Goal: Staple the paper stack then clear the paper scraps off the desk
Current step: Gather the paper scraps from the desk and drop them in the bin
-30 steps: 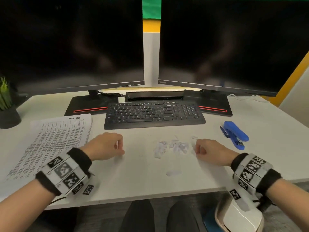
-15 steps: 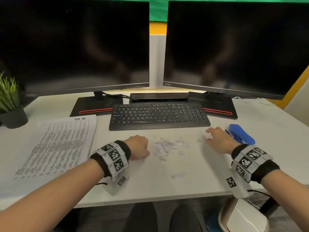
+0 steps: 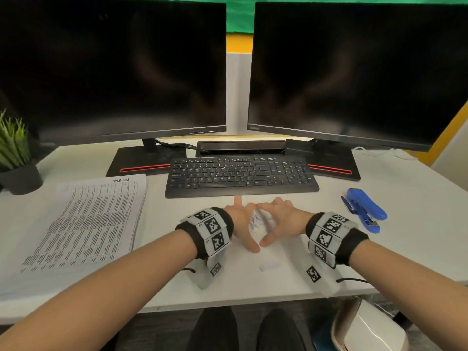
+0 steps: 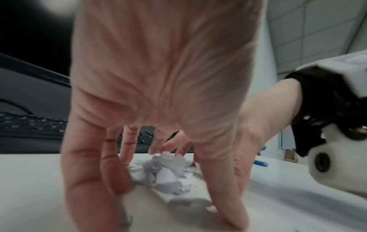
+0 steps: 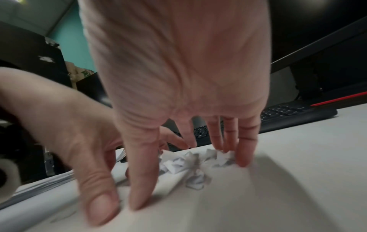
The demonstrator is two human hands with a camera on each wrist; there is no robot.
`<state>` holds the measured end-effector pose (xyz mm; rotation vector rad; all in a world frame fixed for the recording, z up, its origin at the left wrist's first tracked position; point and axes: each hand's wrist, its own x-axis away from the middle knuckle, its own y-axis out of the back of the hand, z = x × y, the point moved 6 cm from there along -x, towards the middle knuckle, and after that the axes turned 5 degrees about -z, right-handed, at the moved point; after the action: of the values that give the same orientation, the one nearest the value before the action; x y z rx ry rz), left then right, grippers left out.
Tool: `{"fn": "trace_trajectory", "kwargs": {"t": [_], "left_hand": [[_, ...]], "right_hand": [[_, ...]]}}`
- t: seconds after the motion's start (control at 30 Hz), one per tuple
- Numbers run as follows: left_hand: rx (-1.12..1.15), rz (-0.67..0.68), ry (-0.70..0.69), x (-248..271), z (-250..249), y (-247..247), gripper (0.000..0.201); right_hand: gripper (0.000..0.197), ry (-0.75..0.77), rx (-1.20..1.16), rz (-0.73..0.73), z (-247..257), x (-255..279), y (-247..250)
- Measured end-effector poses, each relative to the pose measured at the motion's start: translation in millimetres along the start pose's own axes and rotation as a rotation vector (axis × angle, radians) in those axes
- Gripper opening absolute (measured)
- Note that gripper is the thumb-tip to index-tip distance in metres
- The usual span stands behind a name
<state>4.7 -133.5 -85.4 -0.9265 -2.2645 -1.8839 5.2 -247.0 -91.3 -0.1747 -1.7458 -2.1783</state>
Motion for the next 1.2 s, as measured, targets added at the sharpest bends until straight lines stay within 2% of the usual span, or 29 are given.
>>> {"fn": "trace_trajectory", "kwargs": {"t": [0.1, 0.13, 0.33, 0.57, 0.7, 0.9, 1.0, 1.1, 1.2], "left_hand": [[0.033, -0.064, 0.022, -4.8, 0.7, 8.9, 0.073], [0.044, -0.081, 0.023, -7.1, 1.8, 10.7, 0.067], [0.148, -0.195, -0.044, -19.7, -0.3, 18.3, 0.029], [0.137, -0.257, -0.060, -29.0, 3.5, 22.3, 0.023], [0.198, -0.302, -0.071, -28.6, 8.9, 27.6, 0.016], [0.281, -0.460, -0.084, -21.8, 9.1, 46.1, 0.011], [0.369, -0.515, -0.075, -20.7, 8.2, 53.0, 0.018], [0.435, -0.541, -0.073, -19.1, 2.8, 56.4, 0.023], [0.525, -0.597, -0.063, -15.6, -4.6, 59.6, 0.020]], "right_hand": [[0.034, 0.045, -0.044, -0.078, 3.8, -7.3, 1.4], [0.025, 0.049, -0.052, -0.104, 4.8, -8.1, 2.5], [0.018, 0.094, -0.036, -0.256, 20.7, 2.6, 15.6], [0.020, 0.042, -0.058, -0.302, 13.5, -1.7, 17.8], [0.017, 0.033, -0.175, -0.412, 3.6, 2.4, 35.4], [0.007, -0.114, -0.504, -0.510, -27.7, 11.5, 42.9], [0.002, -0.224, -0.785, -0.514, -45.8, 17.2, 35.0], [0.016, -0.297, -1.076, -0.481, -58.2, 24.0, 20.4], [0.017, -0.346, -1.317, -0.521, -69.6, 31.8, 14.1]]}}
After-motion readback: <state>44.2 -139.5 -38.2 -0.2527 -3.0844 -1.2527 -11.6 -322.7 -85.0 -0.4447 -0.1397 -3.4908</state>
